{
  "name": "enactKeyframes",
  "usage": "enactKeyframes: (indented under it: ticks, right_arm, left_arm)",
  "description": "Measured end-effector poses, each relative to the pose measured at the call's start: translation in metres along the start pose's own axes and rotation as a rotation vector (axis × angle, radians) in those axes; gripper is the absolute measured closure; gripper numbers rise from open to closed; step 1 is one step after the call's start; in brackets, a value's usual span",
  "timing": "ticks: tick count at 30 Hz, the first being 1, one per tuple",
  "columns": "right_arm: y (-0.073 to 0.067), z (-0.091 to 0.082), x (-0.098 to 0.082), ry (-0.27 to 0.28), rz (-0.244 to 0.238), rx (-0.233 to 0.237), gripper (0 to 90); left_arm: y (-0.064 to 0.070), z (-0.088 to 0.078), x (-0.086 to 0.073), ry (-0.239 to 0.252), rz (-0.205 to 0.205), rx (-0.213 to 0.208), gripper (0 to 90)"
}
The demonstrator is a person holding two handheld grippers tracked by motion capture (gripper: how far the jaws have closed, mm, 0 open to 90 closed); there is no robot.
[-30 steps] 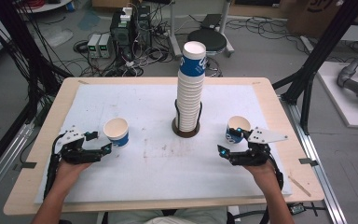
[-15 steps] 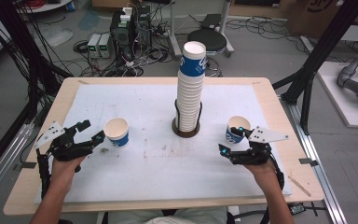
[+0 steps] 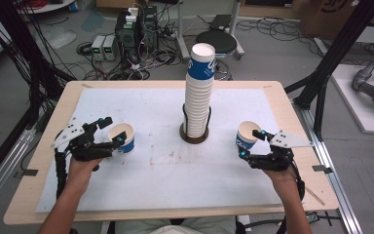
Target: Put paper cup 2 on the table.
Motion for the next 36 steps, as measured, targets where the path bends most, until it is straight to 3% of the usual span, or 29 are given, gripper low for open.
enactKeyframes:
  ticks: [5, 10, 17, 36]
  right_arm:
    - [0.003, -0.002, 0.0, 0.005, 0.011, -0.004, 19.5]
    - [0.004, -0.005, 0.0, 0.014, 0.019, -0.009, 19.5]
    - [0.004, -0.007, 0.0, 0.02, 0.043, -0.015, 19.5]
    - [0.001, -0.003, -0.001, 0.012, 0.037, -0.016, 19.5]
  left_arm:
    - [0.012, 0.021, 0.004, -0.009, 0.028, -0.03, 17.2]
    - [0.023, 0.031, 0.003, -0.018, 0.043, -0.052, 17.2]
    - [0.022, 0.027, 0.0, -0.018, 0.036, -0.052, 17.1]
    - [0.018, 0.023, -0.005, -0.034, 0.033, -0.042, 17.3]
Point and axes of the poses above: each handheld gripper's, and its own axes: z roughly forward along the jaws, x roughly out of its top, y roughly to its right, the point moved 7 cm from there along z, roughly forward along the jaws, and after that the axes turned 10 degrees about z, right-handed, at the moved point
